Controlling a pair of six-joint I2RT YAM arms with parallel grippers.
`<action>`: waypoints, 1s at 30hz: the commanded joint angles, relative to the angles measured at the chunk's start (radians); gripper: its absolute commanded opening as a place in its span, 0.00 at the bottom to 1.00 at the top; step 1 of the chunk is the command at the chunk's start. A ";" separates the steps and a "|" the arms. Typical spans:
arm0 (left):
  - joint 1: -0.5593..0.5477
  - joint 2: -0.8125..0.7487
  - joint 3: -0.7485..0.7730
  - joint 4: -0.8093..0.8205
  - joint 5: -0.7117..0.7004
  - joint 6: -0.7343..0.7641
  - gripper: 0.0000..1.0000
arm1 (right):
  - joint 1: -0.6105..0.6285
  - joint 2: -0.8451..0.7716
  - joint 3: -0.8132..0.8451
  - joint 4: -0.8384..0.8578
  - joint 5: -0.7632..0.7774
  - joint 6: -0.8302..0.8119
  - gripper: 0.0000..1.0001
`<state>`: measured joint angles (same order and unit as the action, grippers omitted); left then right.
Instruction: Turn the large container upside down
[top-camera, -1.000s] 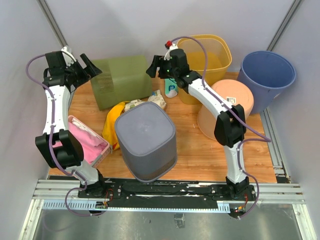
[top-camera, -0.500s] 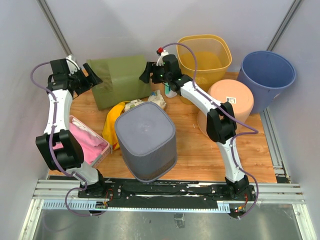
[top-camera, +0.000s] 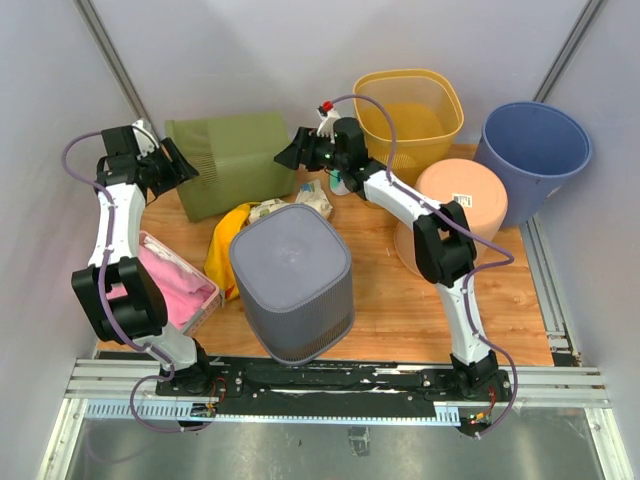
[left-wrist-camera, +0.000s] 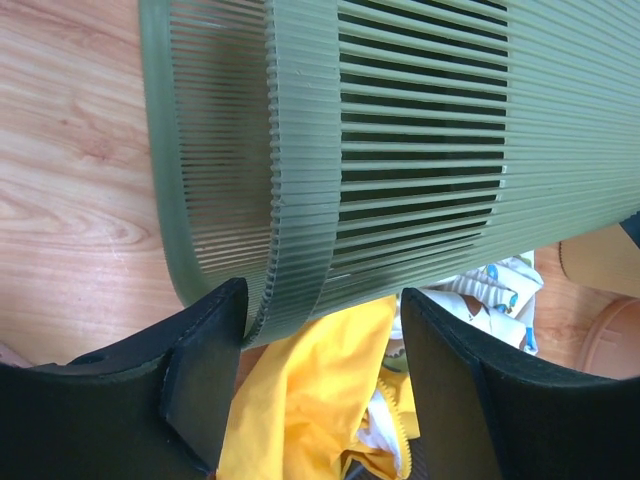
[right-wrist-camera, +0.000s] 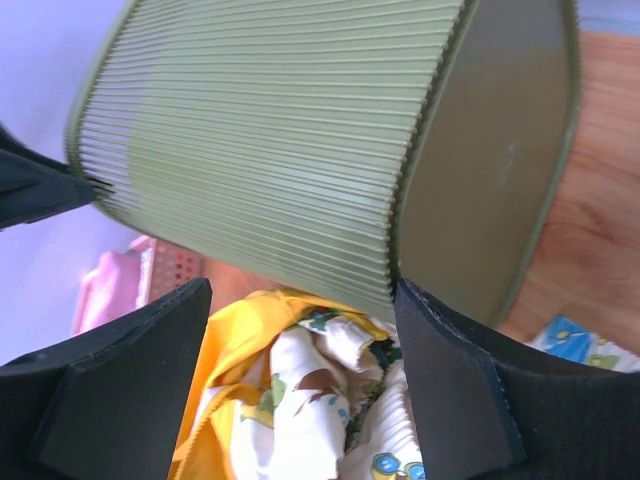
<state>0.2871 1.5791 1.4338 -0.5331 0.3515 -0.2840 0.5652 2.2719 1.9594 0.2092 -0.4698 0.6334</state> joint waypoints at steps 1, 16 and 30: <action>-0.009 -0.033 -0.014 0.022 0.052 0.004 0.67 | 0.006 -0.064 -0.098 0.353 -0.199 0.245 0.75; -0.009 -0.011 -0.038 0.051 0.124 -0.032 0.74 | 0.016 -0.215 -0.135 0.374 -0.327 0.247 0.75; -0.011 0.079 -0.080 0.208 0.254 -0.143 0.80 | 0.131 -0.117 0.157 0.098 -0.343 0.090 0.75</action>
<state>0.3149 1.6176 1.3697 -0.3752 0.4828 -0.3748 0.5678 2.1220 2.0235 0.4011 -0.7292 0.8085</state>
